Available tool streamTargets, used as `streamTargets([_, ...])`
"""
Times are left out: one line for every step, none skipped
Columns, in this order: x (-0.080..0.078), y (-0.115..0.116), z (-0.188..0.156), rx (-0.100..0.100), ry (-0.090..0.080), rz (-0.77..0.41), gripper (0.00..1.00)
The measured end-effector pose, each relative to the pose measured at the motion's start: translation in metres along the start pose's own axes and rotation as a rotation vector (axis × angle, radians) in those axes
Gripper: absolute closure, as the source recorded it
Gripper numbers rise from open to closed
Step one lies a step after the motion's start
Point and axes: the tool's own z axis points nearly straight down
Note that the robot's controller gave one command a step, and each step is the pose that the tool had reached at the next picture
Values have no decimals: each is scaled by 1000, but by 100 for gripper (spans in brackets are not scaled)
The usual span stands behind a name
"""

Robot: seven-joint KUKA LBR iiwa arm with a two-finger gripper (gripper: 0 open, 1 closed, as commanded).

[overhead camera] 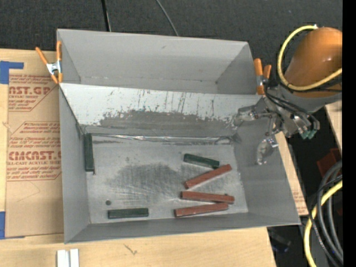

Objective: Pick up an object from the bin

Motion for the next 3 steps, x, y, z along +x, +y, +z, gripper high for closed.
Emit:
streamTargets([-11,14,64,2,-3,-81,0])
streamTargets([6,33,126,-1,2,-186,100])
streamTargets([6,33,126,-1,2,-186,100])
